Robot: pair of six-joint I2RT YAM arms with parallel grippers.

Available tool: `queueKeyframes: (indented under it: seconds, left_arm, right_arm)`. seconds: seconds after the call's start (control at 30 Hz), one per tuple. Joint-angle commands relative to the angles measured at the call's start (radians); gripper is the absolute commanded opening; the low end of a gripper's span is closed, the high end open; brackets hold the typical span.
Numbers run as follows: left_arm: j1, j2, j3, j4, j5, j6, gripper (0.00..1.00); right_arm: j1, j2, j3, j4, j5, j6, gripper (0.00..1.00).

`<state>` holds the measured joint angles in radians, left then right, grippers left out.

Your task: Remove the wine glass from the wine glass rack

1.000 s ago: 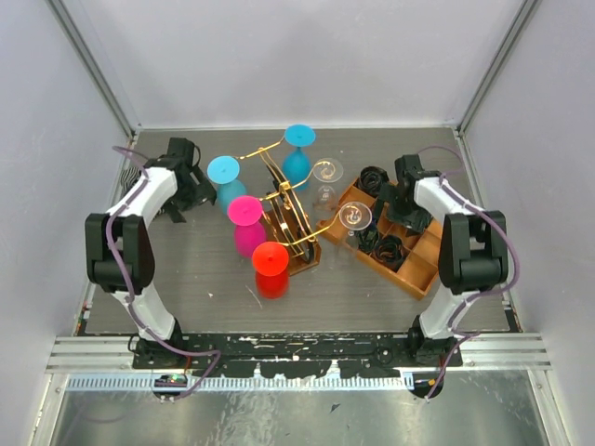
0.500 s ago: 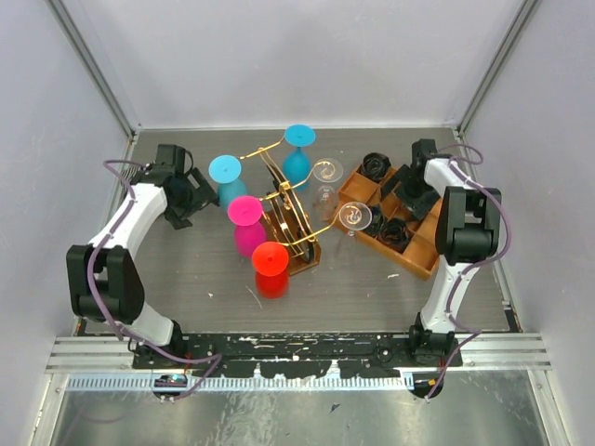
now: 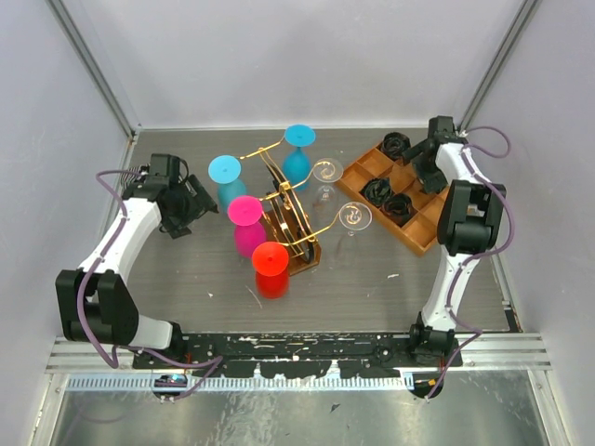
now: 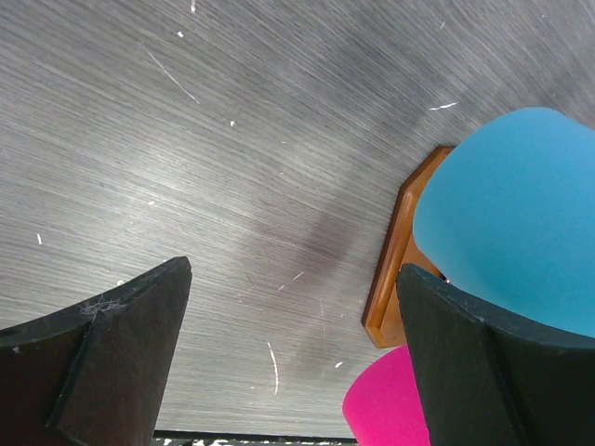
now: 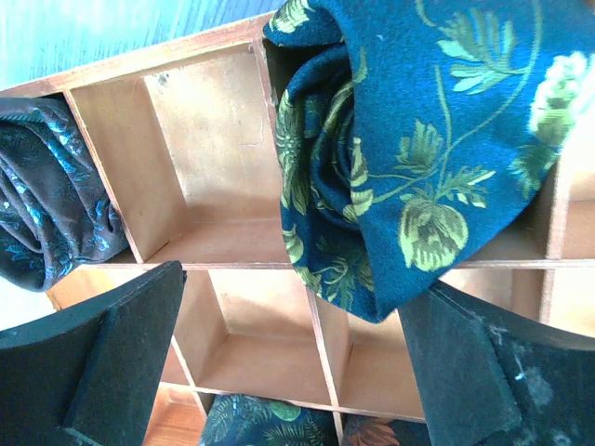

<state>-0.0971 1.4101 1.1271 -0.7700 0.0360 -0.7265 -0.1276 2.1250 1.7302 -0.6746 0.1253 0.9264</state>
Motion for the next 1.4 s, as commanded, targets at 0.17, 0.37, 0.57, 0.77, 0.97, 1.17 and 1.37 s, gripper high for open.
queueKeyframes:
  seconds: [0.17,0.37,0.57,0.77,0.97,1.17,1.37]
  left_arm:
    - [0.003,-0.022,-0.028,0.004,0.034,0.002,0.99]
    - [0.003,-0.036,-0.052,0.006,0.048,0.005,0.99]
    - [0.003,-0.040,-0.072,0.007,0.075,0.004,0.99]
    - [0.004,-0.064,-0.075,-0.008,0.066,0.016,0.99]
    - [0.004,-0.059,-0.069,-0.015,0.068,0.013,1.00]
    - [0.004,-0.058,-0.075,-0.018,0.070,0.018,1.00]
    - [0.004,-0.062,-0.082,-0.024,0.074,0.020,1.00]
  right_arm:
    - [0.067,-0.181,0.016,0.128,-0.020,-0.361,1.00]
    - [0.105,-0.146,0.064,0.082,-0.139,-0.689,1.00]
    - [0.108,-0.046,0.159,-0.002,-0.226,-0.836,1.00]
    - [0.151,0.016,0.186,-0.036,-0.265,-0.916,1.00]
    - [0.219,0.059,0.188,-0.068,-0.240,-0.969,1.00]
    - [0.228,0.165,0.290,-0.140,-0.111,-0.878,1.00]
    - [0.133,0.255,0.399,-0.225,-0.133,-0.589,1.00]
